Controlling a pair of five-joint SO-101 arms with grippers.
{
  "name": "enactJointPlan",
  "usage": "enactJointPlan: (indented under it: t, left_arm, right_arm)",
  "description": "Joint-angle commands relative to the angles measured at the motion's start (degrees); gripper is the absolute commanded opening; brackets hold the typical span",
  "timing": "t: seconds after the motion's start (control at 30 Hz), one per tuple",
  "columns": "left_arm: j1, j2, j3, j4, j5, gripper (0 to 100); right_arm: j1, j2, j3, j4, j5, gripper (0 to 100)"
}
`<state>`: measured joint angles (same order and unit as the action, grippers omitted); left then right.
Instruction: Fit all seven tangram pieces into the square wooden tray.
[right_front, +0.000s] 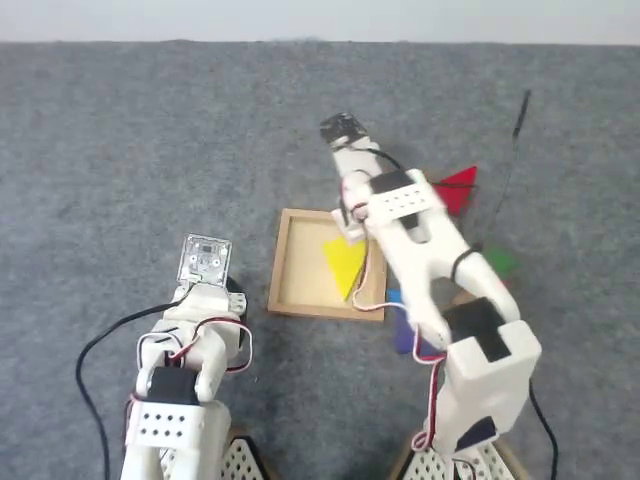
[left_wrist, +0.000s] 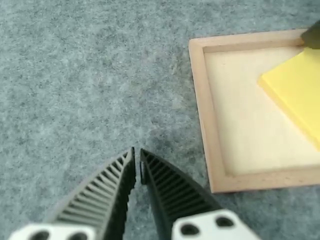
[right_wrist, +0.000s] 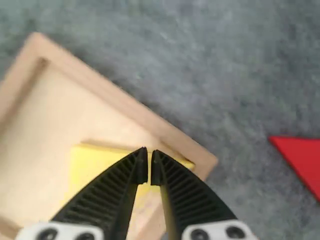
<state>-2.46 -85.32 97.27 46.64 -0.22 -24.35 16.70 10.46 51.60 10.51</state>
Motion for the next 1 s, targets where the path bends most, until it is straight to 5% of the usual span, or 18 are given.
enactJointPlan:
  t: [0.0,0.57,0.97]
  left_arm:
    - [-0.26,-0.70,-0.48,0.09,0.26,2]
    - [-0.26,-0.70,-0.48,0.09,0.26,2]
    - [-0.26,-0.70,-0.48,0.09,0.26,2]
  right_arm:
    - [-6.37,-3.12,-3.43,-0.04,0.35,2.4]
    - [-9.45,3.74,-2.90,-0.48,0.79,2.4]
    - [-4.88,-1.01,5.80,0.75,0.79,2.0]
